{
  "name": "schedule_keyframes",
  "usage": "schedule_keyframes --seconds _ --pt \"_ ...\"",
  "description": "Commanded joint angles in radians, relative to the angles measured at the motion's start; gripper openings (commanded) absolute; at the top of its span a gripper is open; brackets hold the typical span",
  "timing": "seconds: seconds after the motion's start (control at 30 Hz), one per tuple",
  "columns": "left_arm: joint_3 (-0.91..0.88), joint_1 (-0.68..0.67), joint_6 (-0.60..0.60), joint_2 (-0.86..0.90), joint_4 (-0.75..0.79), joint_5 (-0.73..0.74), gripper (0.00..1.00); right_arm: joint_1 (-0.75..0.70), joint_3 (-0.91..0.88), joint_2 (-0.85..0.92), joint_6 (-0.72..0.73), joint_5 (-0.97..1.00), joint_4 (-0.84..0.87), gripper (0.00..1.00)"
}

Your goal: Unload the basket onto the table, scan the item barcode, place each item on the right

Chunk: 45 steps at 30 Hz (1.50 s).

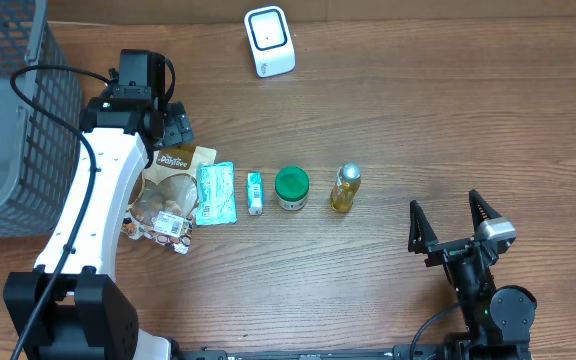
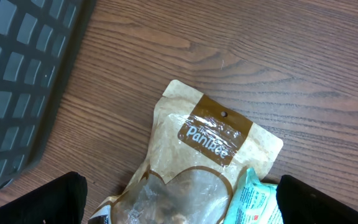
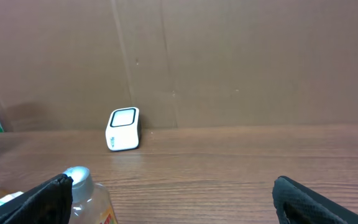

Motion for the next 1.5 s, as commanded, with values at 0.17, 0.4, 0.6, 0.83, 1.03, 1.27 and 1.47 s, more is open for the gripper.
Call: schedule_keyframes --seconds 0.17,0.4,0.6,0.83,1.03,1.27,1.47 --pt "0.003 -0.007 0.001 0.002 0.002 -0.018 1.0 0.001 0.108 0.014 0.012 0.016 -0.029 1.0" --pt "0.003 -0.007 0.001 0.006 0.002 -0.018 1.0 0.001 0.224 0.142 0.034 0.016 -0.076 1.0" --pt "0.003 -0.007 0.001 0.006 0.002 -0.018 0.99 0.001 0.402 0.369 0.034 -0.038 -0.113 1.0" --pt "0.003 -0.007 0.001 0.006 0.002 -0.018 1.0 0.001 0.838 0.711 0.079 -0.111 -0.439 1.0" --pt "0.003 -0.007 0.001 0.006 0.002 -0.018 1.0 0.013 1.341 1.028 0.078 -0.156 -0.946 1.0" --pt "0.003 -0.007 0.001 0.006 0.002 -0.018 1.0 0.058 1.662 1.286 0.083 -0.332 -1.166 1.0" --pt "0.003 -0.007 0.001 0.006 0.002 -0.018 1.0 0.067 1.664 1.369 0.082 -0.592 -1.118 0.89"
